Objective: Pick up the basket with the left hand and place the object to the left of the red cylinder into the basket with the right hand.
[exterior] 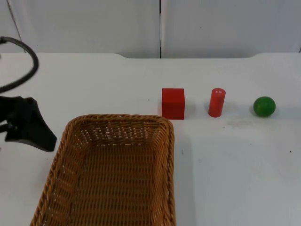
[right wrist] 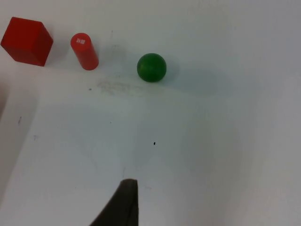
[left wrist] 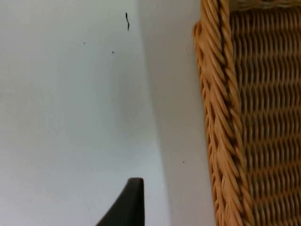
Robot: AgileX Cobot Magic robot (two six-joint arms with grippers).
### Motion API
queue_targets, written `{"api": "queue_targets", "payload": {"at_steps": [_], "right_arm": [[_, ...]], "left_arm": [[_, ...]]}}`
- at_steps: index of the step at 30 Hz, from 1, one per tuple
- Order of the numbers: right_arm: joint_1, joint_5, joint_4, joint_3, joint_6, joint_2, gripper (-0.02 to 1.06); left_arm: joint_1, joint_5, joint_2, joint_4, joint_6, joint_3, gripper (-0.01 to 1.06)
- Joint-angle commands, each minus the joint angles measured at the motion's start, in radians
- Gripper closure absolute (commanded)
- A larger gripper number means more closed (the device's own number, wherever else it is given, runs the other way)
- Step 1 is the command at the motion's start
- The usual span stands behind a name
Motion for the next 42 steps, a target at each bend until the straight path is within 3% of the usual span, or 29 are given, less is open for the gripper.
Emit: {"api": "queue_targets", "payload": {"at_steps": [1, 10, 16, 22, 35, 39, 42], "right_arm": [[-0.006, -0.001, 0.003, -0.006, -0.013, -0.001, -0.01], [-0.006, -0.001, -0.004, -0.006, -0.013, -0.001, -0.01], [-0.006, -0.001, -0.004, -0.006, -0.013, -0.001, -0.01], [-0.006, -0.001, -0.004, -0.006, -0.013, -0.001, -0.01], [-0.006, -0.001, -0.004, -0.006, -0.013, -0.001, -0.01], [-0.006, -0.001, -0.004, -0.006, -0.016, -0.001, -0.01], [-0.006, -0.001, -0.011, -0.006, -0.016, -0.001, -0.01]], "left_arm": [[-0.041, -0.041, 0.031, -0.018, 0.011, -0.005, 0.00], [-0.090, -0.157, 0.228, -0.051, 0.024, -0.005, 0.04], [-0.107, -0.173, 0.306, -0.170, 0.133, -0.005, 0.04], [-0.163, -0.231, 0.352, -0.176, 0.137, -0.005, 0.04], [-0.168, -0.270, 0.413, -0.207, 0.135, -0.005, 0.05], [-0.168, -0.272, 0.415, -0.209, 0.135, -0.005, 0.17], [-0.168, -0.274, 0.415, -0.227, 0.135, -0.005, 0.42]]}}
